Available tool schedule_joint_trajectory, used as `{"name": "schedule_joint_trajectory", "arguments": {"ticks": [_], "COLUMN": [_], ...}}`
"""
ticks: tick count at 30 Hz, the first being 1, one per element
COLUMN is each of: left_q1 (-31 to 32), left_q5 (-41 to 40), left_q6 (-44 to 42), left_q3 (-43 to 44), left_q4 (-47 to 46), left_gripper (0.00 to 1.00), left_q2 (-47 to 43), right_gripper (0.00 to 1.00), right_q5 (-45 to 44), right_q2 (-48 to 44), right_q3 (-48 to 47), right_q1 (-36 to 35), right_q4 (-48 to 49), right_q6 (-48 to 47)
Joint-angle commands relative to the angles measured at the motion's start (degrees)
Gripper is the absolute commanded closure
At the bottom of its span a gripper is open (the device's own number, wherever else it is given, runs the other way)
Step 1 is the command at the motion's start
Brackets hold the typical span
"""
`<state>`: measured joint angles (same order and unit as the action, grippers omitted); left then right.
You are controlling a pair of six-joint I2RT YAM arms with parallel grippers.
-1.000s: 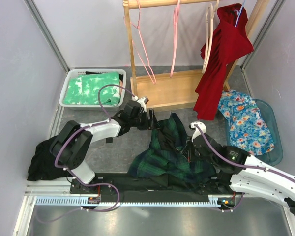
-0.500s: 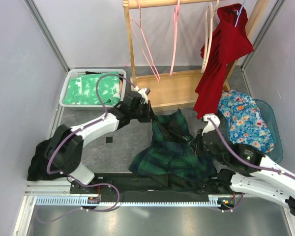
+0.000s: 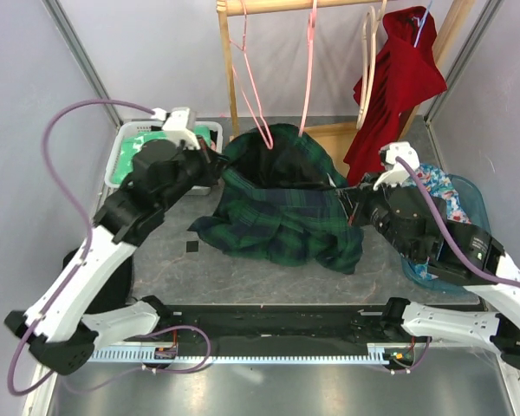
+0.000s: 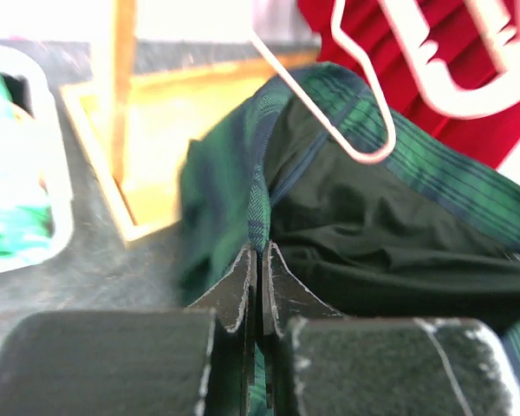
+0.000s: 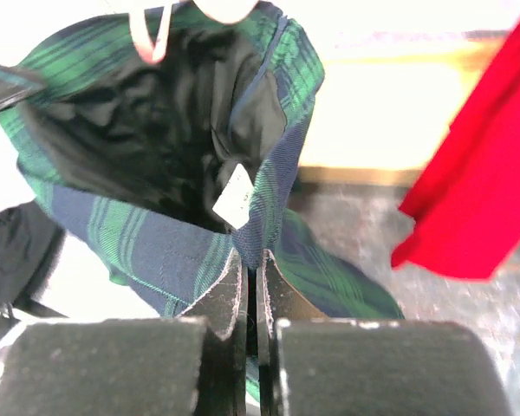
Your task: Place the skirt on the hanger
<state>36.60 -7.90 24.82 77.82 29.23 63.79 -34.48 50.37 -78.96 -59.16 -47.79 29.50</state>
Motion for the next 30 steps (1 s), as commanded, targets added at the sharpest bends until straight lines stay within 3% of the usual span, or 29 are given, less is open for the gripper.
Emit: {"name": "schedule_joint_trajectory", "arguments": {"ticks": [1,3,8,11,13,14,15,18,22,30], "left_q1": [-0.3,-0.2,0.0,0.1,0.1,0.2,0.1,0.1,0.1,0.4], "left_q5": [-1.6,1.2,7.7,7.6,6.1,5.4,4.9,3.1,3.8,14.5], "left_q6": [-3.4,-1.0,5.1,8.0,9.6,9.9,10.3,9.9,6.7,-1.8], "left_q3": [-1.0,-5.5,-26.6,-36.2,-39.8,-40.4,-41.0,-38.8,-33.5,-25.4], "left_q4": [4.7,4.8,-0.1,-3.0,-3.0,-3.3,-3.7,-4.3,-5.3,-10.5], "left_gripper": [0.98,0.98,0.98,0.98,0.9,0.83,0.65,0.4,0.32,0.3], "left_q2": [-6.3,-8.7,-10.2,-9.7,-9.2,-9.3,-9.4,-9.0,-6.9,3.8], "right_gripper": [1.0,1.0,1.0,1.0,1.0,1.0,1.0,1.0,1.0,1.0], "right_q5": [-0.2,1.7,7.6,10.8,12.9,13.6,14.3,15.3,15.5,15.6], "right_q2": [0.9,-0.4,-1.9,-1.1,-0.2,0.1,0.3,1.0,0.5,-1.0], "right_q3": [-0.9,6.9,30.8,41.6,46.7,47.7,48.6,50.0,50.0,51.0], "right_q1": [-0.4,-0.3,-0.3,-0.4,-0.4,-0.3,-0.3,-0.4,-0.4,-0.4], "right_q4": [5.0,7.5,15.3,20.4,22.7,24.2,24.9,25.7,25.6,25.7], "right_q6": [-4.3,-2.4,8.8,14.3,15.8,17.0,17.4,17.8,17.4,17.5]}}
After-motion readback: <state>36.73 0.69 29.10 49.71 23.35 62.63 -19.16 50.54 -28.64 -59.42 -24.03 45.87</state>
